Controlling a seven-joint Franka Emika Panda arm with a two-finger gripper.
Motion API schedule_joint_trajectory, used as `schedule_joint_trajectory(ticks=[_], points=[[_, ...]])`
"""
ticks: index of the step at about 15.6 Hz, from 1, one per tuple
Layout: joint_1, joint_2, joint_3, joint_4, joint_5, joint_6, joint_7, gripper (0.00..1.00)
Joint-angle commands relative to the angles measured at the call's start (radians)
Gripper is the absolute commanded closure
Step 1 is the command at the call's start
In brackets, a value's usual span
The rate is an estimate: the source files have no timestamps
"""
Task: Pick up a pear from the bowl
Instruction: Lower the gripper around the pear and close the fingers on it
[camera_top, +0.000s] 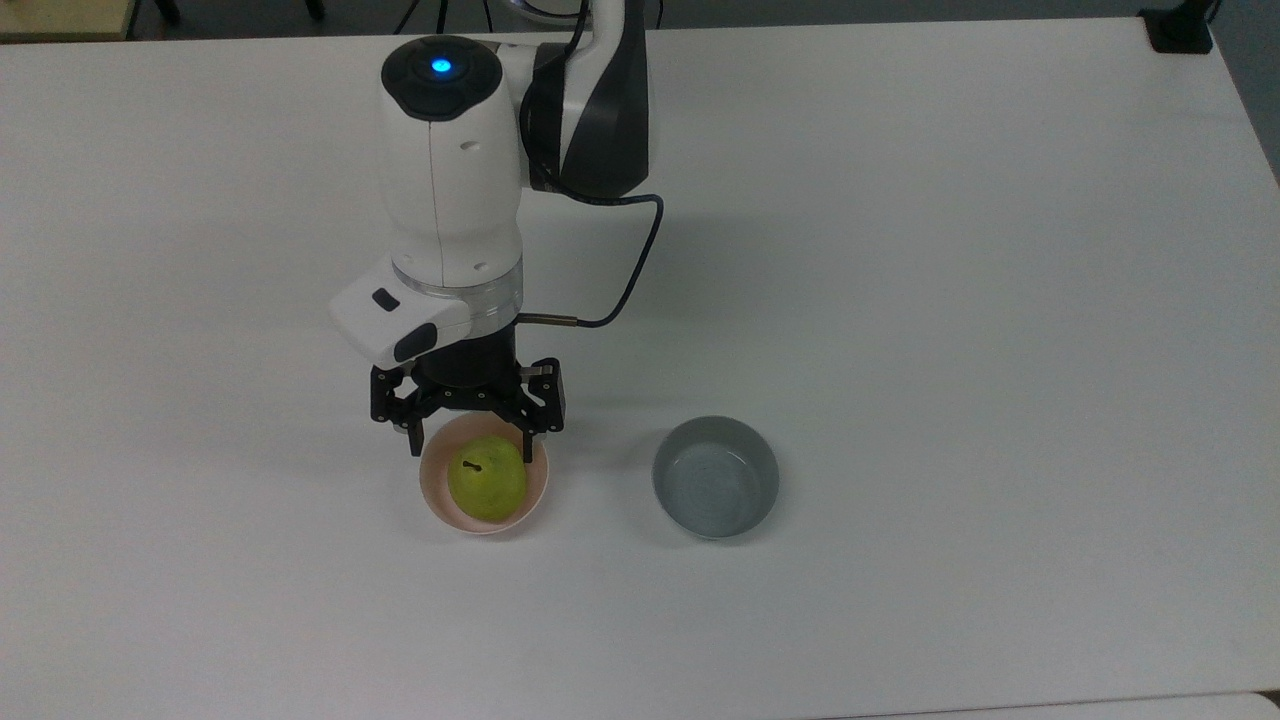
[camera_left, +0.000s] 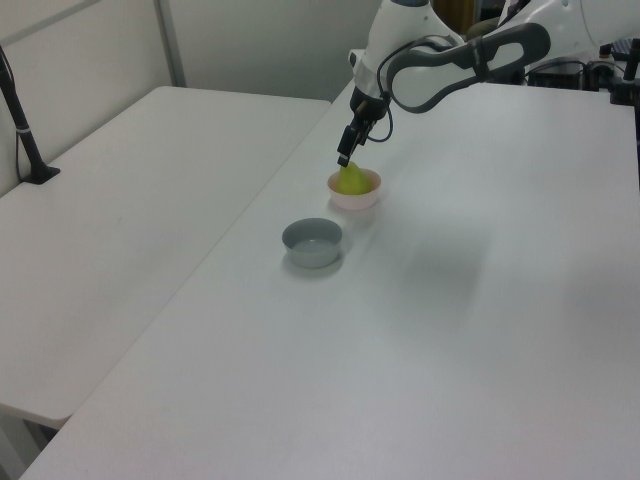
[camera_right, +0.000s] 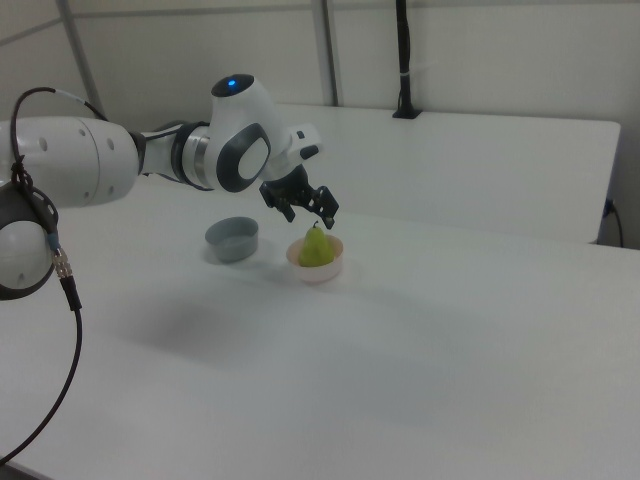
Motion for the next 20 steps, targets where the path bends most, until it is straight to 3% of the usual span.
schedule_joint_trajectory(ticks=[1, 10, 12, 16, 20], points=[[0.017, 0.027, -0.005, -0.025, -0.054, 0.018, -0.040, 0.00], [0.017, 0.065, -0.005, -0.026, -0.070, 0.064, -0.061, 0.00], [0.018, 0.077, -0.005, -0.026, -0.073, 0.076, -0.060, 0.05], [0.020, 0.080, -0.007, -0.025, -0.076, 0.076, -0.063, 0.22], [0.020, 0.082, -0.005, -0.025, -0.105, 0.076, -0.071, 0.66]])
